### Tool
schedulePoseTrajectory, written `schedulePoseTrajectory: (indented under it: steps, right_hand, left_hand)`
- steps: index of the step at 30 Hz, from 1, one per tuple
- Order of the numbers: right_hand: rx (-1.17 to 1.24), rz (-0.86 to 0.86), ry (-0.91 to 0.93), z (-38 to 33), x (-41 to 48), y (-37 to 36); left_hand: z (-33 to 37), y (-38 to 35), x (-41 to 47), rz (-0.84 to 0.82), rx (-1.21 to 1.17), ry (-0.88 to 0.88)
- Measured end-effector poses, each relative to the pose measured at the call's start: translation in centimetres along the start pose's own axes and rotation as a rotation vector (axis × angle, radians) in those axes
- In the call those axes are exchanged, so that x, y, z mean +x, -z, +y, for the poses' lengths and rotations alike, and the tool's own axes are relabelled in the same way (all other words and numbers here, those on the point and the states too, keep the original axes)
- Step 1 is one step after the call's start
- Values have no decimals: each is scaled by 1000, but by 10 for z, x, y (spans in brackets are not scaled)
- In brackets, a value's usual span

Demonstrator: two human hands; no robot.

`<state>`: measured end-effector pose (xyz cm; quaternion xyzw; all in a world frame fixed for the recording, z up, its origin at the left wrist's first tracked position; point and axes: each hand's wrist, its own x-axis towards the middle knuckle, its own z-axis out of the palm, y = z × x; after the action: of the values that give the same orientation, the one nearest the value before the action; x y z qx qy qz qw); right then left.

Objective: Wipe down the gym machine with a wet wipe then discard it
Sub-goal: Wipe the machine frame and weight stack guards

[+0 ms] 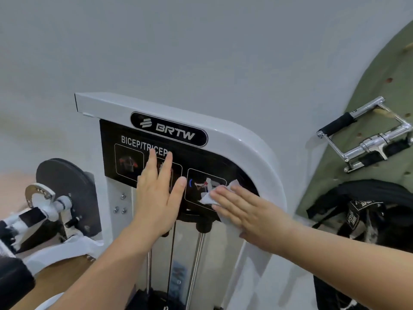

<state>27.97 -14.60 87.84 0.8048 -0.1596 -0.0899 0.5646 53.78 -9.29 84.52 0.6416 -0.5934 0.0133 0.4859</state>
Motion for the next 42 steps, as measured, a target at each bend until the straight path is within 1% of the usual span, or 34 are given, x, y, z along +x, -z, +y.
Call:
schedulePoseTrajectory:
  steps: [1, 3, 4, 6, 8, 9, 11, 13, 15, 17, 20, 24, 26, 28, 32, 34, 38, 40, 42]
  right_hand:
    - [21, 29, -25, 10, 5, 3]
    - [56, 135, -152, 41, 27, 17]
    - [65, 160, -216, 57, 41, 26]
    - [65, 154, -317, 77, 70, 42]
    - [51, 123, -369, 76, 97, 54]
    - [44, 106, -366, 70, 108, 57]
    - [37, 75, -288, 53, 126, 57]
    - [30, 44, -178, 43, 143, 56]
    - [19, 37, -124, 45, 162, 59]
    - [17, 46, -142, 51, 185, 66]
    - [7, 59, -220, 51, 222, 76]
    - [45, 104, -319, 44, 279, 87]
    - [95, 122, -345, 46, 311, 94]
    - [167, 102, -354, 52, 342, 103]
    - [403, -7, -395, 67, 393, 122]
    - [499, -14, -419, 70, 402, 126]
    - [502, 8, -454, 71, 384, 120]
    - [537, -34, -474, 76, 362, 117]
    - [621, -97, -503, 85, 334, 115]
  left_hand:
    - [-7, 1, 3, 5, -7, -14]
    - [-18, 3, 6, 25, -3, -63]
    - [-22, 3, 7, 36, -5, -79]
    - [-31, 3, 8, 64, -28, -87]
    - [-44, 5, 10, 112, -50, -71]
    - [-51, 6, 11, 122, -67, -42]
    - [-68, 11, 15, 109, -98, 20]
    - [-83, 16, 19, 104, -104, 32]
    - [-95, 20, 22, 117, -117, 39]
    - [-104, 25, 26, 138, -146, 68]
    - [-114, 32, 33, 163, -198, 60]
    - [-123, 46, 37, 149, -318, 85]
    - [-129, 53, 38, 146, -345, 124]
    - [-137, 59, 39, 103, -313, 167]
    - [-146, 68, 40, -26, -215, 132]
    - [-145, 74, 43, -36, -166, 132]
    - [-136, 90, 48, -17, -125, 138]
    - [-128, 97, 51, 3, -128, 132]
    - [-116, 101, 54, 31, -131, 101]
